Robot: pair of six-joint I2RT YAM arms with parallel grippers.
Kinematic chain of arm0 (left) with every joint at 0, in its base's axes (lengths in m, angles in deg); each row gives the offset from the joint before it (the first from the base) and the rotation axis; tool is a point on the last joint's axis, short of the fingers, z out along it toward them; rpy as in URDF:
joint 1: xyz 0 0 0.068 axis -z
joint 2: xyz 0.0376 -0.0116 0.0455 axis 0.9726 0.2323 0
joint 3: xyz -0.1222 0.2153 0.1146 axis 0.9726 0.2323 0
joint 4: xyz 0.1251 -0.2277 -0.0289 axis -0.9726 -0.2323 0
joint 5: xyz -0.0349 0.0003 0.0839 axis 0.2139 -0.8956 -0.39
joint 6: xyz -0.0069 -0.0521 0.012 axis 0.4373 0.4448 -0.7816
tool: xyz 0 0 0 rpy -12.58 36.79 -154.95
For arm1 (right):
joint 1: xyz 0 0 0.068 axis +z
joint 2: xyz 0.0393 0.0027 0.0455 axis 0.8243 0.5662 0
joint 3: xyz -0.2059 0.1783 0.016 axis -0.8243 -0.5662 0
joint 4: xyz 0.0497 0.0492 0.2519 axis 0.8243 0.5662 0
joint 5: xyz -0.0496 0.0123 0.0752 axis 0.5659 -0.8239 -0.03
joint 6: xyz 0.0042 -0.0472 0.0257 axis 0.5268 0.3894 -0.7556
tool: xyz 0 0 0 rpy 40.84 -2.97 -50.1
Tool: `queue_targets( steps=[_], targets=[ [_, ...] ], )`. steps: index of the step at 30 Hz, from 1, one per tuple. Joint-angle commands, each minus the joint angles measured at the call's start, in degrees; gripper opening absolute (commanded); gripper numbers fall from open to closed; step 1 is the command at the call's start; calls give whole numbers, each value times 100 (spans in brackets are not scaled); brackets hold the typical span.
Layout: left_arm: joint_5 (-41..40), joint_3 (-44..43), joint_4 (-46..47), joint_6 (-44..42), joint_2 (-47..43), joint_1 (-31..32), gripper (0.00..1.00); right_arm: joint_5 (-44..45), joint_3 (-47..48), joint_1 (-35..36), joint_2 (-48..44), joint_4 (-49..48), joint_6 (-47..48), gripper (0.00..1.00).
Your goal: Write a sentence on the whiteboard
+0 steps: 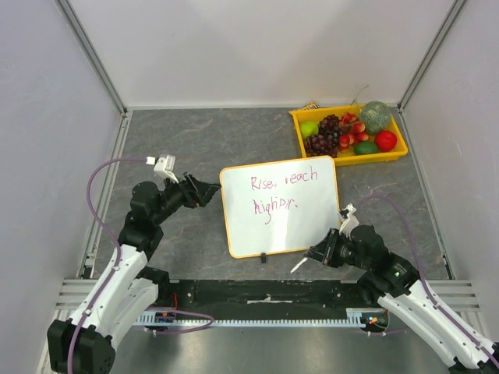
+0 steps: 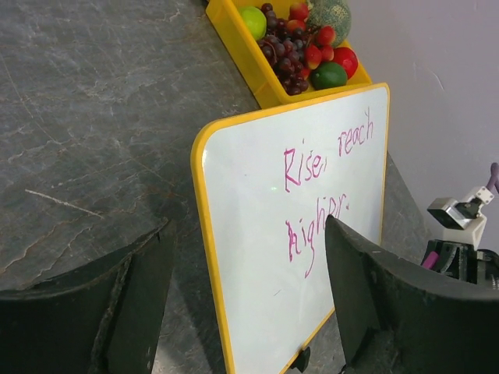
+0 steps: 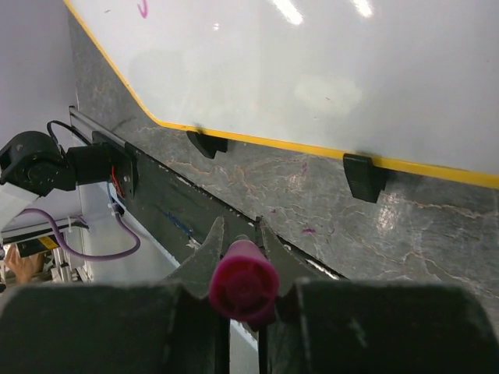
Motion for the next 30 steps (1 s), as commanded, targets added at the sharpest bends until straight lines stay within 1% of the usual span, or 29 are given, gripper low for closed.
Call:
queue_targets(
  steps=[1,3,4,6,8,11,14,15,18,23,27,30],
  targets=[
    [208,-388,-174,-298,130,13,81,-7,-91,0,52,257,-308,6],
    [305,-459,-148,-281,218,4,81,81,-82,0,78,336,-308,14],
    [366,-476,-130,-272,271,4,82,125,-73,-9,105,354,-299,23],
    [595,-494,10,-281,341,22,84,169,-12,-9,122,372,-290,35],
    [744,-503,98,-246,403,13,86,222,50,-9,175,389,-255,45],
    [798,-529,125,-202,456,13,88,353,138,0,254,433,-168,59],
    [807,-538,134,-167,456,13,89,476,261,0,316,468,-115,77],
    [807,-538,134,-167,438,13,89,529,296,-9,333,477,-80,80],
    [754,-547,90,-140,430,4,89,731,445,-9,377,573,-9,88],
    [658,-608,-77,-114,430,-5,90,1205,849,-9,474,697,236,98],
    [473,-652,-208,-53,473,4,90,1626,1218,0,649,531,596,98],
    [323,-731,-375,-113,526,4,90,1900,1438,0,974,189,1131,98]
  ],
)
